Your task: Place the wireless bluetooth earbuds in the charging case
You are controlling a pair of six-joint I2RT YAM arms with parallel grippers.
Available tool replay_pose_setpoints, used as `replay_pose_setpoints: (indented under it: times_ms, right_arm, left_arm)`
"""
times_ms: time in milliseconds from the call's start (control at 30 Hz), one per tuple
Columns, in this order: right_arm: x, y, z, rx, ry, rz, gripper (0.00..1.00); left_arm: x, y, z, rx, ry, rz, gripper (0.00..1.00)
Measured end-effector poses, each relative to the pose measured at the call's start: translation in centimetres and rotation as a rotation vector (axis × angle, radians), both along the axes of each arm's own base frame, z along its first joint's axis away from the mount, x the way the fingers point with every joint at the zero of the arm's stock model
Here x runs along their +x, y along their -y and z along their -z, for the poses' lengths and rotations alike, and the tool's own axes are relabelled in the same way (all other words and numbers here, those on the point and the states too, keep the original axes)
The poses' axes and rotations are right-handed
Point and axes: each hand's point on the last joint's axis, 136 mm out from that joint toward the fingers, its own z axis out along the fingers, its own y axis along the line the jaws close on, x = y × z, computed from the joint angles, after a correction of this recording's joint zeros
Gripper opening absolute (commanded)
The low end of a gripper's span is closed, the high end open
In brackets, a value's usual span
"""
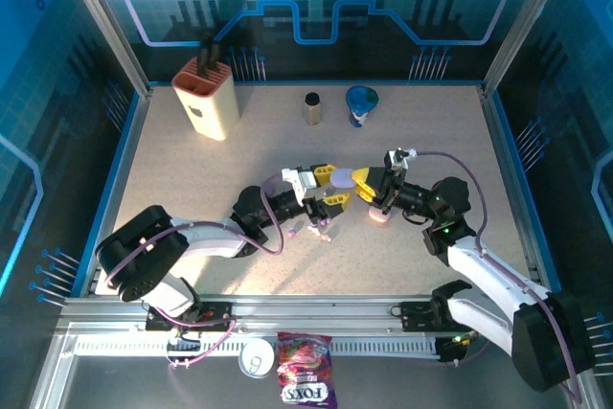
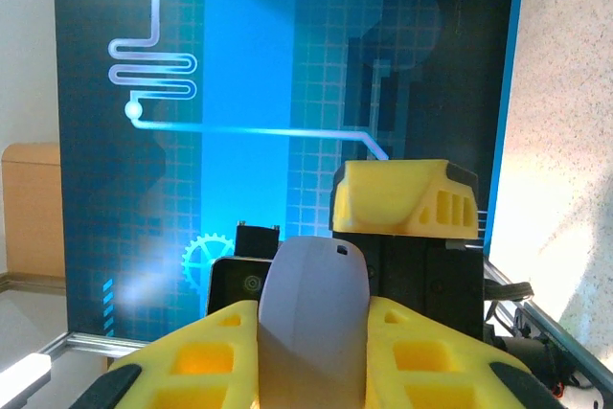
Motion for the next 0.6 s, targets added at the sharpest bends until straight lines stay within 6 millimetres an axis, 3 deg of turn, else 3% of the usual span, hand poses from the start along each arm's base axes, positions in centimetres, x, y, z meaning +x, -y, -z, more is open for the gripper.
replay_pose_setpoints:
  times_ms: [433, 600]
  right_arm:
    - [-0.01, 0.15, 0.09, 0.002, -0.001, -0.004, 0.08]
    - [0.01, 0.17, 0.23, -0.001, -0.004, -0.007, 0.08]
  left_arm:
    - [-0.02, 0.03, -0.08, -0.002, 0.000, 0.002, 0.40]
    - [-0.01, 0.07, 0.07, 0.001, -0.002, 0.005, 0.44]
